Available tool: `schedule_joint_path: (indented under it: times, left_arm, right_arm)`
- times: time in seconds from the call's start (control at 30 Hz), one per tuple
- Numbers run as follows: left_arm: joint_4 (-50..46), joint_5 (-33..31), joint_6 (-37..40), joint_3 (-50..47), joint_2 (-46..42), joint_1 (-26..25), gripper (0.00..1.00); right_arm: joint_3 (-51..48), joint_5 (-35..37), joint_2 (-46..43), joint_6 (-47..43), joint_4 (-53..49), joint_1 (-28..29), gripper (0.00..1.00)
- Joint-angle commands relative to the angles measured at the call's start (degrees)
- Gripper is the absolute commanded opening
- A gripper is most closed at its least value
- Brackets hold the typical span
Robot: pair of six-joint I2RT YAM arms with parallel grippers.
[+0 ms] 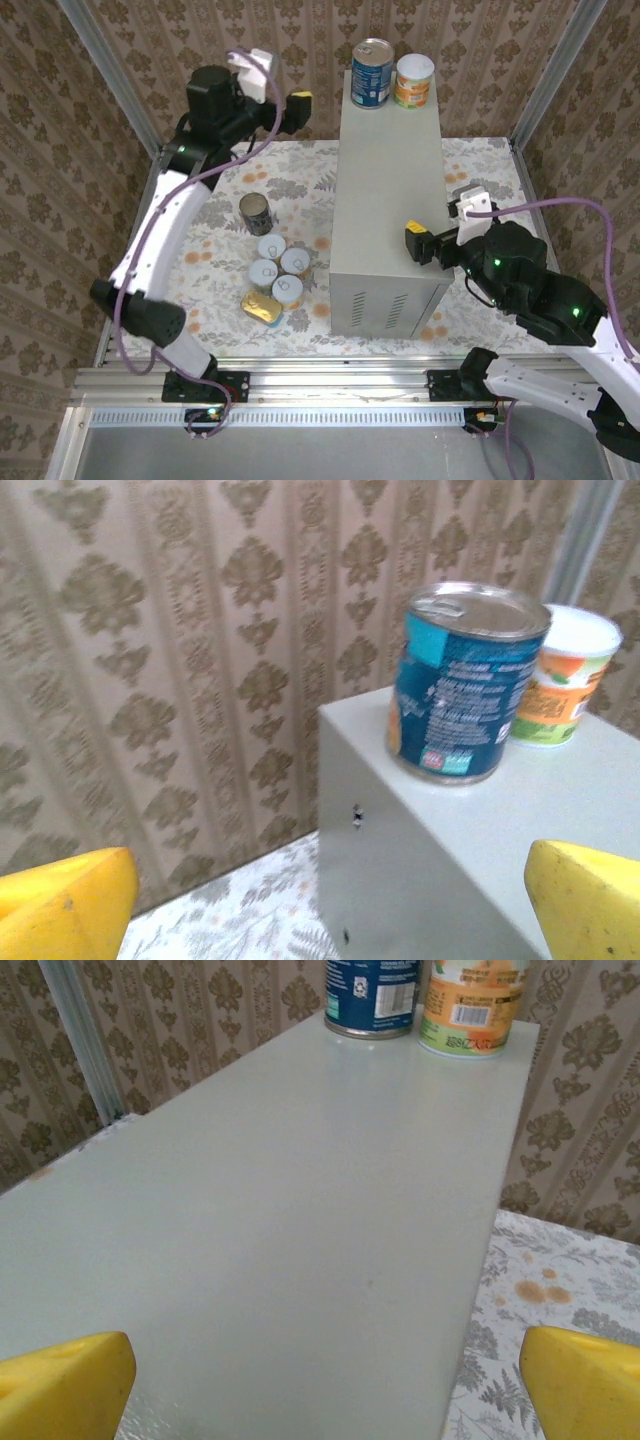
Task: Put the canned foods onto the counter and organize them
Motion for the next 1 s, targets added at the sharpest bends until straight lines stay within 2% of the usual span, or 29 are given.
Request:
schedule_joint_path:
  times: [0.0, 0.1, 0.3, 0.43, 0.63, 0.97]
  left_arm:
    - [-2.52, -8.58, -5.55, -7.31, -3.35, 1.81, 1.00]
    - [-5.77, -13.15, -9.75, -14.36, -7.55, 3.47, 1.00]
    - [-8.36, -14.07, -16.31, -29.19, -13.52, 6.78, 1.00]
    - [-8.91, -14.19, -18.59, -36.28, -13.79, 7.96, 1.00]
    - [-7.22, -13.06, -20.31, -41.82, -11.20, 9.12, 1.00]
    - [-4.13, -11.92, -20.16, -39.79, -0.43, 9.15, 1.00]
  right_arm:
    - [2.84, -2.79, 1.32, -1.82, 2.68, -0.36, 1.00]
    - [4.40, -4.72, 3.32, -2.47, 3.15, -0.37, 1.00]
    - [8.15, -15.25, 7.86, -4.21, 3.19, -0.31, 1.00]
    - [11.87, -23.02, 12.08, -5.17, 2.09, -0.04, 1.00]
    - [18.34, -35.65, 19.32, -6.15, -1.69, 1.61, 1.00]
    - [24.71, -34.58, 27.29, -8.18, -4.96, 8.04, 1.00]
